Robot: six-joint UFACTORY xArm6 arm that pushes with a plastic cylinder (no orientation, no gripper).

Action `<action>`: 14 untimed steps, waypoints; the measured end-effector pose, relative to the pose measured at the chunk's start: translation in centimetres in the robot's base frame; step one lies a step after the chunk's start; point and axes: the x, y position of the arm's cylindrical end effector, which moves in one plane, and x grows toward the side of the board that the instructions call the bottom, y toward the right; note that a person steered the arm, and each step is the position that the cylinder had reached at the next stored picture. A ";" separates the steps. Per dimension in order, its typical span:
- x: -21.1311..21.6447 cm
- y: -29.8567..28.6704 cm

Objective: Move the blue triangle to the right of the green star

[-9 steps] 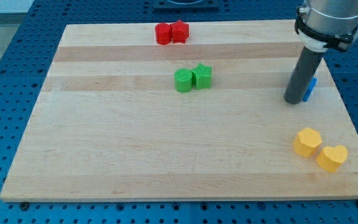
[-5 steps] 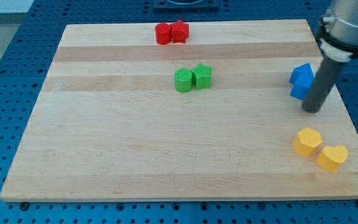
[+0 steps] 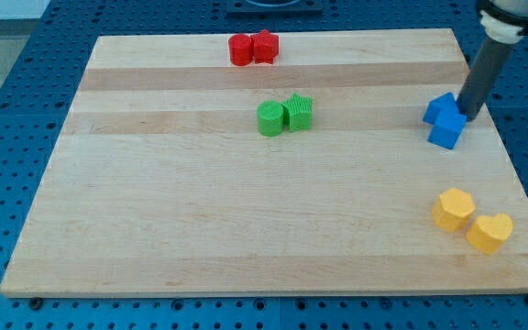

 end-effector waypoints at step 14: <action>-1.2 -13.0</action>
